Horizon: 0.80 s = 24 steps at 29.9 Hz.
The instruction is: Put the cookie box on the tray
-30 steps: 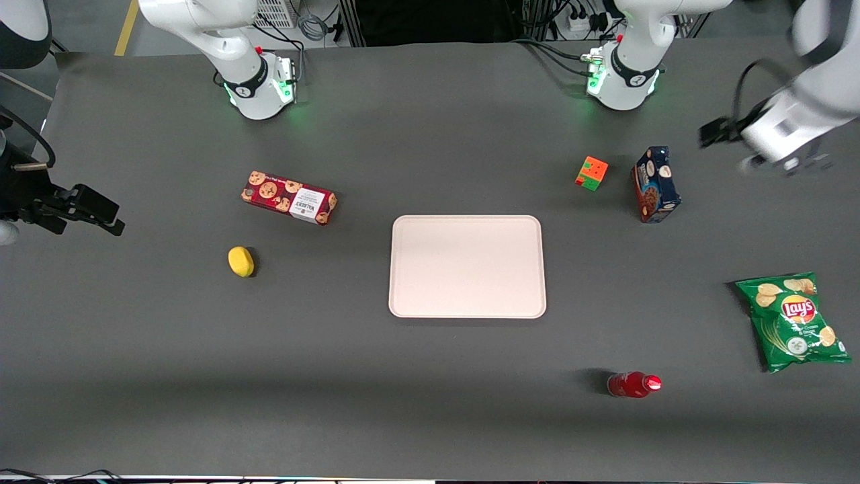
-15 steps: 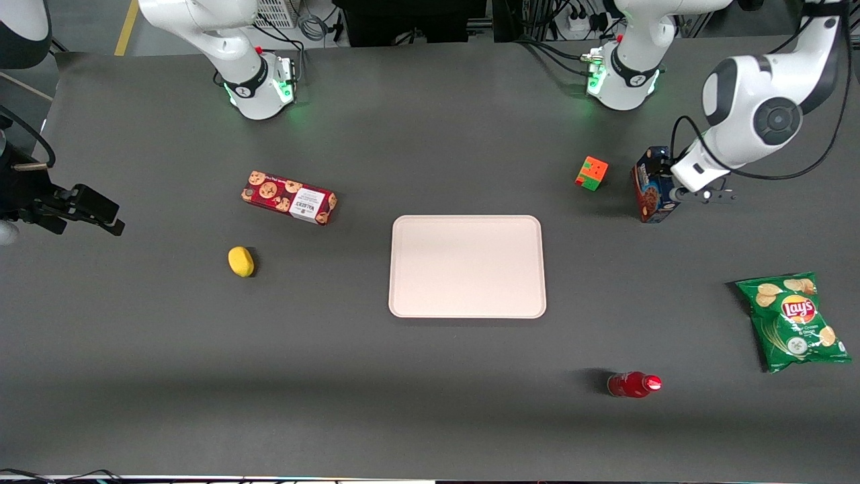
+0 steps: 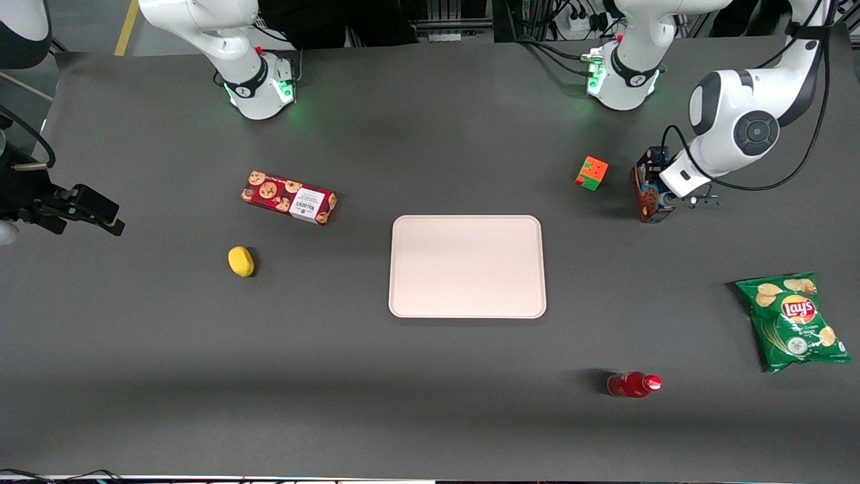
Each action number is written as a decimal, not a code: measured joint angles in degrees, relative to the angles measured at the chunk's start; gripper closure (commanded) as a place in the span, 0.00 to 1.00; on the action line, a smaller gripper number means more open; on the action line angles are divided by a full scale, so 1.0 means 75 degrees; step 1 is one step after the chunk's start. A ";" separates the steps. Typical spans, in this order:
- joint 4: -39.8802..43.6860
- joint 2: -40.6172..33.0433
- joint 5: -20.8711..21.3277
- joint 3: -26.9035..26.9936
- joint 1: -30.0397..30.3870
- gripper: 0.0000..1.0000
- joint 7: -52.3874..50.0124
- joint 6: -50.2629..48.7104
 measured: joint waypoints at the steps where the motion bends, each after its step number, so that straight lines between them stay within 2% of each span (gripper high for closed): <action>1: 0.0000 0.0000 0.0001 0.0000 0.0000 0.90 0.0001 0.0001; 5: 0.0000 0.0000 0.0004 0.0000 0.0000 0.95 0.0004 0.0001; 15: 0.0296 -0.0023 0.0006 0.0000 0.0000 0.95 0.0004 -0.0304; 19: 0.1100 -0.0065 0.0006 -0.0013 0.0000 0.95 0.0004 -0.1180; 24: 0.2776 -0.0163 0.0003 -0.0076 -0.0001 0.95 0.0006 -0.2769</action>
